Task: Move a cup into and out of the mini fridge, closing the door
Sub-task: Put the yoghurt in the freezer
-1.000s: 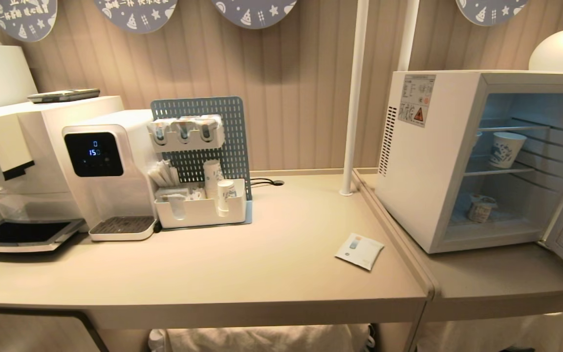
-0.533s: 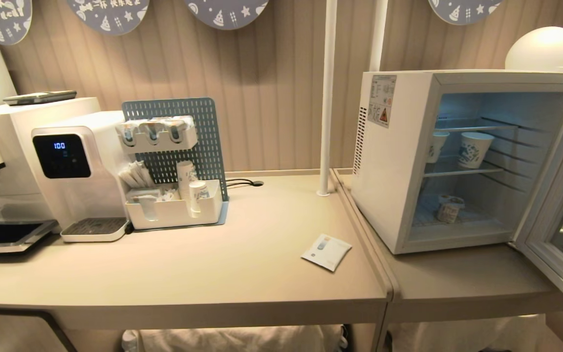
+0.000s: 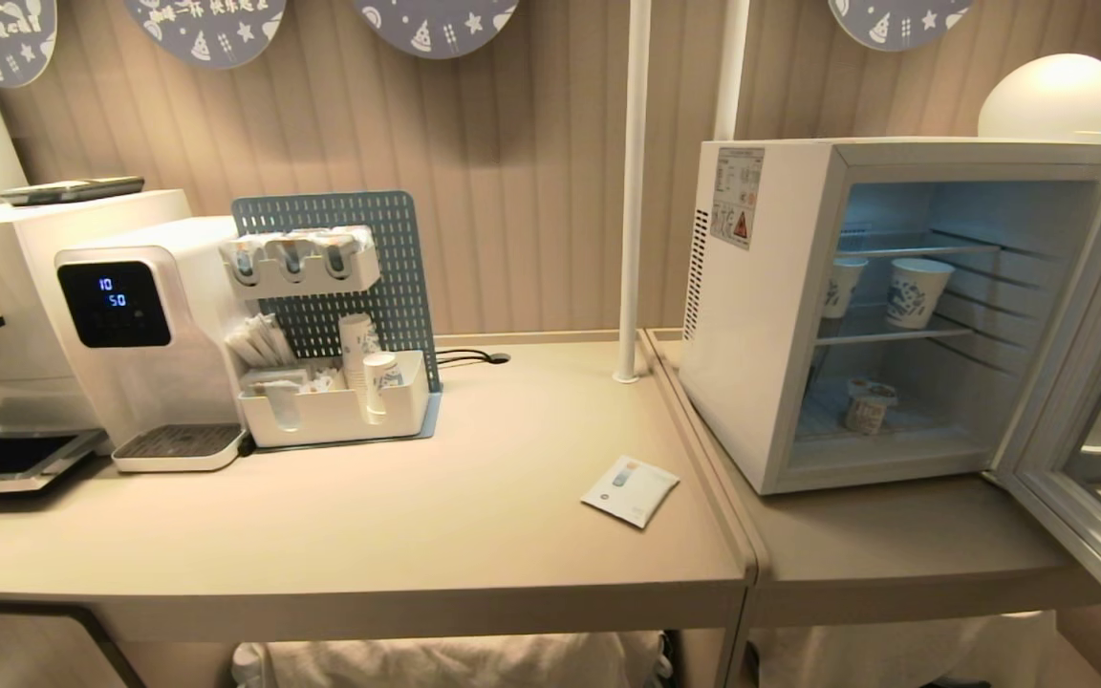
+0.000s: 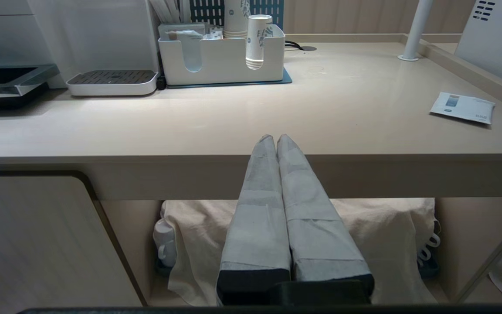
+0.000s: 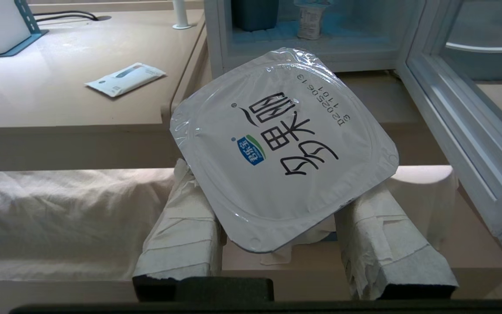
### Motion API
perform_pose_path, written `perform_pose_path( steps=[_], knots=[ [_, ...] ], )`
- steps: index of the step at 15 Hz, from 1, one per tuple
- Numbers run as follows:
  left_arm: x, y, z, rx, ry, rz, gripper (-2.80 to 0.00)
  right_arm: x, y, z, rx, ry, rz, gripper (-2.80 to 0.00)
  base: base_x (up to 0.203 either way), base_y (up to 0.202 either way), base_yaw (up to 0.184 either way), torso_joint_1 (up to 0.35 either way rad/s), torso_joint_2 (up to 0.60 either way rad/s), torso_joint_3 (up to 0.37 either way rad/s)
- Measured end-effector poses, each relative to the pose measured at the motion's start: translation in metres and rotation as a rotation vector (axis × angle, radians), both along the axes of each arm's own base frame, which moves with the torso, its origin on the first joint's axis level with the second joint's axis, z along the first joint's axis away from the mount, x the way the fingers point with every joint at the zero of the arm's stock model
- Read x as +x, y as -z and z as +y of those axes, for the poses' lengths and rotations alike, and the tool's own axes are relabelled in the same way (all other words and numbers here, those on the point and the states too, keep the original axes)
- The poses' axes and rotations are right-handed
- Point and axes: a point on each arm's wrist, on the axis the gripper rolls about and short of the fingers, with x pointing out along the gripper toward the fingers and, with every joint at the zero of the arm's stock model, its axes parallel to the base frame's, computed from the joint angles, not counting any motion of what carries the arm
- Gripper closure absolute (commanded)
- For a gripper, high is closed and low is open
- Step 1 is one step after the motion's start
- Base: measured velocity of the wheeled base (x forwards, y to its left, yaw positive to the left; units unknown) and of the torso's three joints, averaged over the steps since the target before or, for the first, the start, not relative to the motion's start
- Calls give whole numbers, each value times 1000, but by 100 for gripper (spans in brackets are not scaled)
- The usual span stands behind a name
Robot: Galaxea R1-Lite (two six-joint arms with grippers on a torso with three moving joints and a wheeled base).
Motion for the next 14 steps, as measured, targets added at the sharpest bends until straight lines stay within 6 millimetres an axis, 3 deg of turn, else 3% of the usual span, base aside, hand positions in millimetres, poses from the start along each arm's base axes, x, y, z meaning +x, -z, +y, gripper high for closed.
perform_pose_path(
  steps=[14],
  knots=[
    [0, 0, 0, 0, 0, 0, 0, 0, -1, 0, 3, 2, -9, 0, 0, 0, 0, 0, 0, 0]
  ],
)
